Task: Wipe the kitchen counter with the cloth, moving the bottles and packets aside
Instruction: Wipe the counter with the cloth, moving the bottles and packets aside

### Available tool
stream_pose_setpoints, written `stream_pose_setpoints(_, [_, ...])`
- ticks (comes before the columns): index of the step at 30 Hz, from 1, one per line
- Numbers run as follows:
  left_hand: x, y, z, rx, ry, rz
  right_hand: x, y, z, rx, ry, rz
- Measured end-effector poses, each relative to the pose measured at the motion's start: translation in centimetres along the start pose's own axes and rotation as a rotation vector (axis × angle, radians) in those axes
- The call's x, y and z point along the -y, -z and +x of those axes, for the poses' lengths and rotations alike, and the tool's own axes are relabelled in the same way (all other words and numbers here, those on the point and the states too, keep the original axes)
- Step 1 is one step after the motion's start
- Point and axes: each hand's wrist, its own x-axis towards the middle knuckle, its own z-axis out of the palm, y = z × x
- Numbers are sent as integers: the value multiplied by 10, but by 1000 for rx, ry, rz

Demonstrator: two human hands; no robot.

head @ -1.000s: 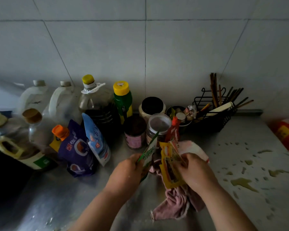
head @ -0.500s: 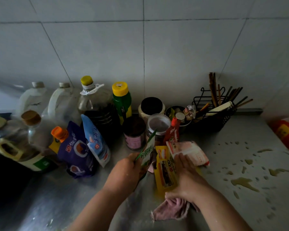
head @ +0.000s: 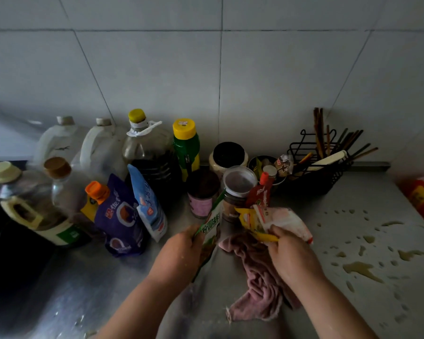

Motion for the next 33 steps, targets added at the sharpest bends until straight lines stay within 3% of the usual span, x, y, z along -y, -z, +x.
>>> stream_pose_setpoints(8, [2,4,-6,-6,39,-20,-6,24,-1,-335,-80,45])
stream_pose_setpoints(16, [0,7,-10,-31,55,-60,16,58,-20,-535,50,199])
stream_pose_setpoints(22, [4,17,-17,-122,72,-127,42,68,-36,-536,169,288])
stream_pose_setpoints(27, [12,30,-24,-199,102,-225,63,54,-40,-413,235,408])
stream_pose_setpoints(33, [25,35,-27,-276,115,-217,76,21,-35,-250,161,503])
